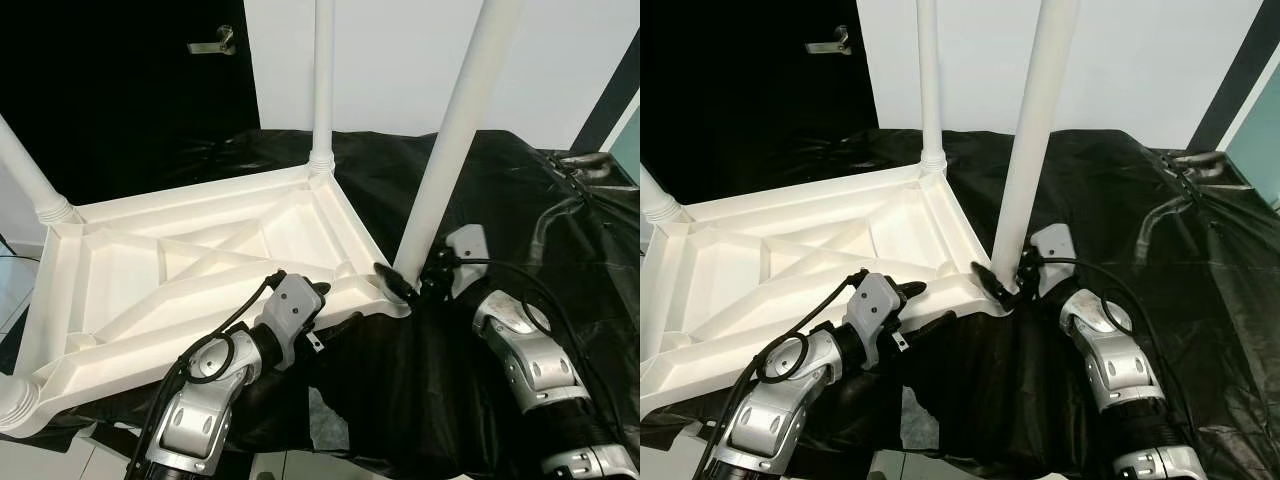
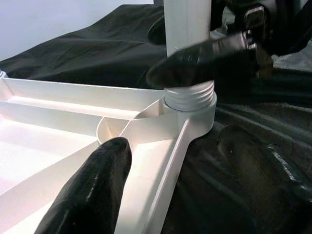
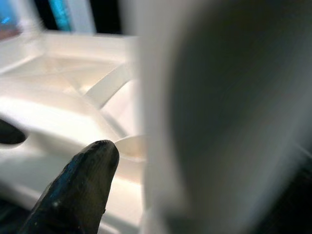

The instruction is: Building children table

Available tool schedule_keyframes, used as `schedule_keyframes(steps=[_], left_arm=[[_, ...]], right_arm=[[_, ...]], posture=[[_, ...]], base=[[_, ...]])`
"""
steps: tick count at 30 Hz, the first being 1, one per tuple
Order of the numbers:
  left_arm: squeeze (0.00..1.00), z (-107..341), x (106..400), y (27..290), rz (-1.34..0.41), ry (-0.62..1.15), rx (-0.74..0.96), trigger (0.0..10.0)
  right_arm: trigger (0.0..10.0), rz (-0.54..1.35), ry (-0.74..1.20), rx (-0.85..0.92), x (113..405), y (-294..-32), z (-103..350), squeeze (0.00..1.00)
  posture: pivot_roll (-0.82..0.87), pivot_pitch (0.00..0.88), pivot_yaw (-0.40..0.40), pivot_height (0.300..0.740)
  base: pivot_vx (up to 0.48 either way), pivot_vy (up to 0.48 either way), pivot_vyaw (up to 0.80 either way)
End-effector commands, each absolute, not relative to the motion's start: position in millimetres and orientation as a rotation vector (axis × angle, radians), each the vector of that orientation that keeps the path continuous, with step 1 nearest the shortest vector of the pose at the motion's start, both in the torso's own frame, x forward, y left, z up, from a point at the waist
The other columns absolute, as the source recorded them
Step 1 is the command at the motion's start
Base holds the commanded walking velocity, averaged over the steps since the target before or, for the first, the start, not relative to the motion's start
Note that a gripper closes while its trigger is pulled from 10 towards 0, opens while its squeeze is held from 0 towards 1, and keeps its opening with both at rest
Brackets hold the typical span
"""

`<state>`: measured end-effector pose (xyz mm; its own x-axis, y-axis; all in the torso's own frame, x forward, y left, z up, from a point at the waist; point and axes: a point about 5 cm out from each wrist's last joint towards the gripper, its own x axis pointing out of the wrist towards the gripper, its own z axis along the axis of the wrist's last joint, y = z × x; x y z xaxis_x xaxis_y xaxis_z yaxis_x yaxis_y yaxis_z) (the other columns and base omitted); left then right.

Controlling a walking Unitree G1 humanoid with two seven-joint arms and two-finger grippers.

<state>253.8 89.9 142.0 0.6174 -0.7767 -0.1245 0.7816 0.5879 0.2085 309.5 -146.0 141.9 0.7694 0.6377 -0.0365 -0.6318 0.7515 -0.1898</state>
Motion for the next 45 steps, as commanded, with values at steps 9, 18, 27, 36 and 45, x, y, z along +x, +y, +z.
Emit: schedule_keyframes(steps=[9, 18, 27, 36, 45], left_arm=[[0.0, 145.7, 255.5, 92.0, -0.845, 0.007, 0.251, 10.0], [0.0, 145.2, 254.6, 90.1, -0.858, 0.011, 0.25, 10.0], [0.0, 144.9, 254.1, 89.5, -0.868, 0.013, 0.251, 10.0], [0.0, 145.2, 253.1, 90.4, -0.87, 0.018, 0.245, 10.0], [0.0, 143.8, 251.7, 87.6, -0.879, 0.021, 0.241, 10.0]], right_arm=[[0.0, 0.768, 0.025, -0.276, 313.5, -154.6, 129.9, 0.0], [0.0, 0.689, 0.033, -0.246, 315.9, -162.6, 127.1, 0.0], [10.0, 0.514, 0.033, -0.206, 310.1, -155.7, 120.5, 0.0], [10.0, 0.145, 0.016, -0.104, 299.2, -132.4, 118.8, 0.0], [10.0, 0.022, 0.03, -0.042, 288.3, -115.6, 120.8, 0.0]], posture=[[0.09, 0.0, -0.025, 0.74], [0.08, 0.0, -0.018, 0.74], [0.08, 0.0, -0.019, 0.74], [0.07, 0.0, -0.016, 0.74], [0.07, 0.0, -0.012, 0.74]], base=[[0.0, 0.0, 0.0], [0.0, 0.0, 0.0], [0.0, 0.0, 0.0], [0.0, 0.0, 0.0], [0.0, 0.0, 0.0]])
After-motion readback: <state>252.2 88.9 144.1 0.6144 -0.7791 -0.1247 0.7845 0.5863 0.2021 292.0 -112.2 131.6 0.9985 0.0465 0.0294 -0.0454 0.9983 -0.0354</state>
